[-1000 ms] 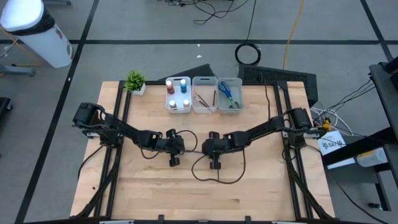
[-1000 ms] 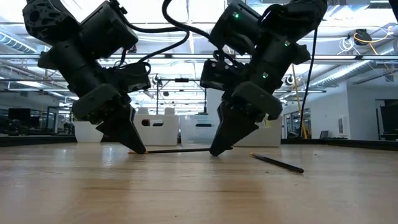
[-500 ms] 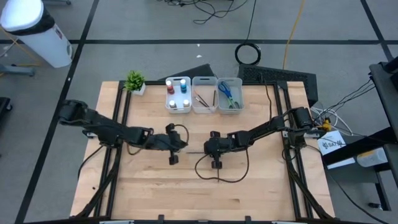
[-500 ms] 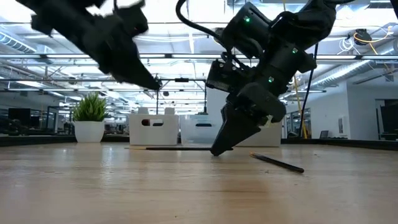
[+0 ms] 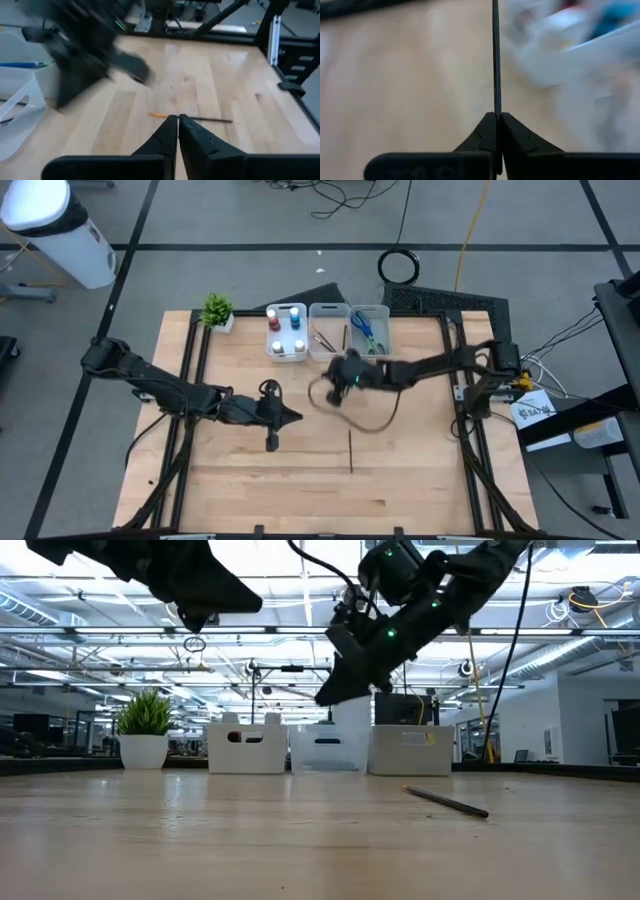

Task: Pick & Place Paint Supplies
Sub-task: Put the golden paint brush into the transparent bin

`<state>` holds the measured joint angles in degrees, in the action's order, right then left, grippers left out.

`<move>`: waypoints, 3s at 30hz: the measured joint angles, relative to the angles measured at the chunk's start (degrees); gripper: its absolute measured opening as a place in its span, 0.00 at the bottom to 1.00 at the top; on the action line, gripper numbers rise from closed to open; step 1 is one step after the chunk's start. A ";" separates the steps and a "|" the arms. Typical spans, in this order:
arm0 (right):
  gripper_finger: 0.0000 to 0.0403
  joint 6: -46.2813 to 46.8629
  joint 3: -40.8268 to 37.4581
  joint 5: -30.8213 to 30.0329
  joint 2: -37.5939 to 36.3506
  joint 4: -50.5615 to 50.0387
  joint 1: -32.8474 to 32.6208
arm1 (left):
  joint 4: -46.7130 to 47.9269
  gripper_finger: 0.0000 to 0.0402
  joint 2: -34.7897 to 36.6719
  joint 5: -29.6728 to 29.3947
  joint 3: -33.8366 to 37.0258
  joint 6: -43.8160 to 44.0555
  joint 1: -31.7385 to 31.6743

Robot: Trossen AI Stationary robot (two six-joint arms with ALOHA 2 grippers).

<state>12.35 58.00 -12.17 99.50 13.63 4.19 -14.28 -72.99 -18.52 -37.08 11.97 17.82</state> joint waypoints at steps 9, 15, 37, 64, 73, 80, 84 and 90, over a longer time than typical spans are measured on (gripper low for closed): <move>0.00 1.64 0.11 -7.14 -0.31 2.91 12.50 | 1.26 0.08 -0.09 -0.03 0.00 -1.77 -0.20; 0.00 3.05 0.09 -7.26 3.48 3.00 16.01 | 1.60 0.08 -0.20 -0.10 0.00 -1.55 -0.55; 0.38 2.62 -0.14 3.09 -2.50 -2.35 13.51 | 2.53 0.08 -0.21 -0.07 -0.02 -1.46 -0.55; 0.10 6.53 -11.51 4.82 1.29 9.20 -30.93 | 0.80 0.08 -1.75 -2.14 -0.11 -0.76 -1.14; 0.02 13.39 -11.61 8.66 2.43 0.20 -31.28 | 1.39 0.08 -2.93 -2.14 -0.09 0.17 -2.79; 0.01 16.73 -11.34 6.87 2.15 -6.79 -31.41 | 1.15 0.08 -2.86 -2.12 -0.09 0.62 -3.13; 0.00 15.68 -11.41 3.52 2.16 -8.01 -28.98 | 1.13 0.08 -2.86 -2.07 -0.09 0.76 -3.12; 0.00 15.60 -11.45 0.38 2.21 -10.41 -22.85 | 1.15 0.08 -2.86 -2.05 -0.09 1.55 -3.13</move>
<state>27.95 46.54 -11.79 101.71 3.22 -18.66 -13.13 -75.85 -20.58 -37.17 13.52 14.70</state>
